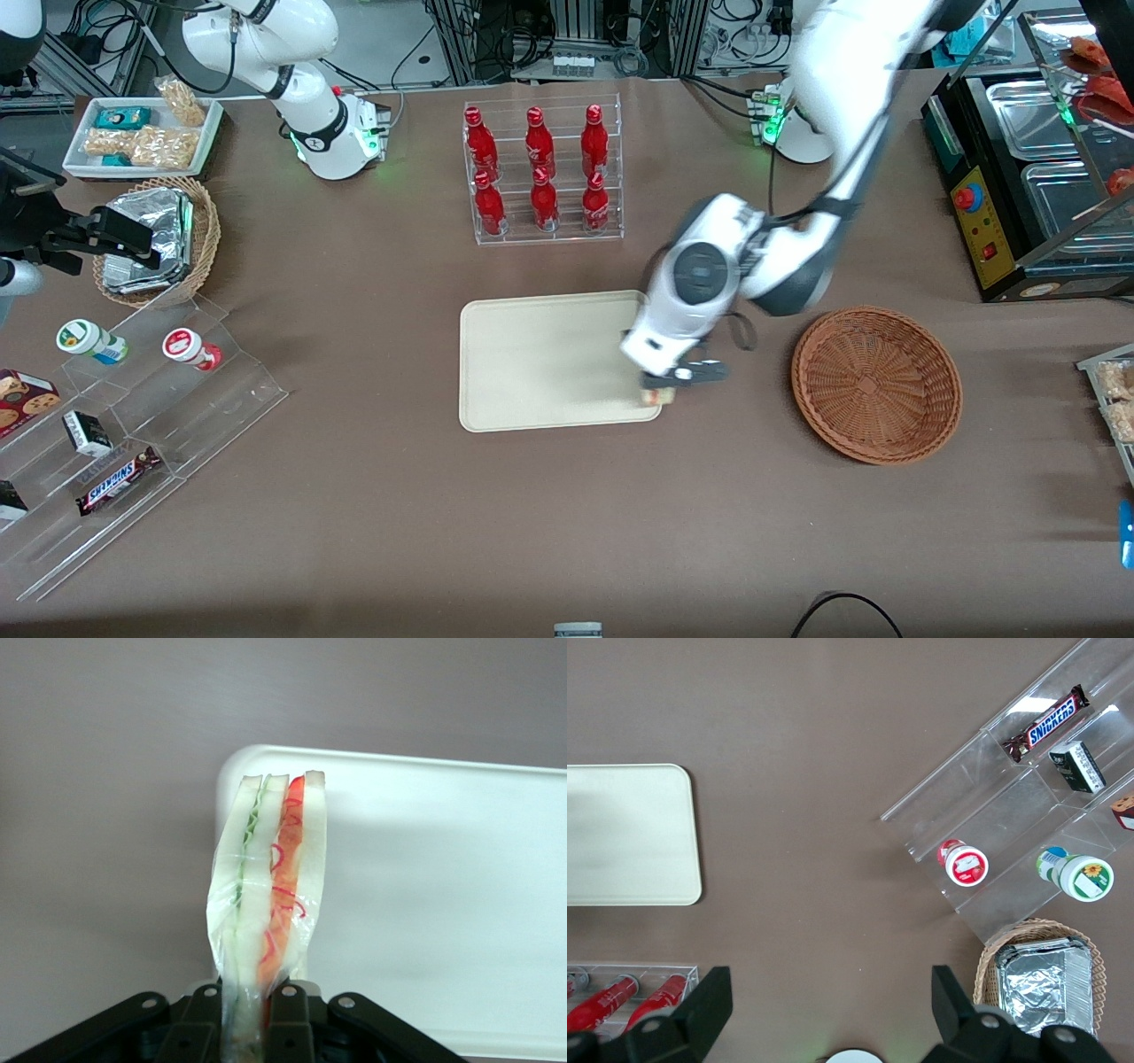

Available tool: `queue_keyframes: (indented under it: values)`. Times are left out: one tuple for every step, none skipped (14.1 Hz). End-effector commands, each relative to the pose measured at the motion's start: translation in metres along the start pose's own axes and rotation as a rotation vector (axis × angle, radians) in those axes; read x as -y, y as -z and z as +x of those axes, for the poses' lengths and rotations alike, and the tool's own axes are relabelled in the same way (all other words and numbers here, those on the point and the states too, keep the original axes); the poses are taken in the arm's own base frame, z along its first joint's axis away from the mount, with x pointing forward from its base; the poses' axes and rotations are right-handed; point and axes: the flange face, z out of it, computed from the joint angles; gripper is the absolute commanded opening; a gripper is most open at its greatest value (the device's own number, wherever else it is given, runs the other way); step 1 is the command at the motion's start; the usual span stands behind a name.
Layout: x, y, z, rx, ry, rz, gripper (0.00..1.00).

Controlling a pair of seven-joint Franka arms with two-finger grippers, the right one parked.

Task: Place sandwich from basket to tray
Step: 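Lower the sandwich onto the cream tray and open the left gripper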

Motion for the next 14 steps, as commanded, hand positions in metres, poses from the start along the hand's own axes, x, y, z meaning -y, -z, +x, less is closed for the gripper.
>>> queue_keyframes:
  values:
    - [-0.052,-0.016,-0.011,-0.068,0.037,0.043,0.00]
    - [-0.064,-0.022,-0.018,-0.090,0.049,0.054,0.00]
    - [-0.077,-0.029,-0.023,-0.098,0.061,0.057,0.00]
    - [-0.090,-0.034,-0.029,-0.102,0.060,0.051,0.00]
    - [-0.098,-0.040,-0.034,-0.098,0.060,0.050,0.00]
    - [-0.102,-0.045,-0.036,-0.098,0.058,0.045,0.00]
    - [-0.107,-0.053,-0.041,-0.093,0.051,0.047,0.00]
    - [-0.116,-0.058,-0.049,-0.095,0.038,0.041,0.00]
    - [-0.118,-0.065,-0.050,-0.091,0.037,0.040,0.00]
    - [-0.120,-0.071,-0.051,-0.093,0.033,0.030,0.01]
    - [-0.123,-0.073,-0.053,-0.095,0.030,0.019,0.01]
    - [-0.127,-0.074,-0.060,-0.095,0.025,0.013,0.03]
    - [-0.128,-0.074,-0.061,-0.095,0.031,0.013,0.09]
    - [-0.128,-0.072,-0.061,-0.094,0.039,0.007,0.44]
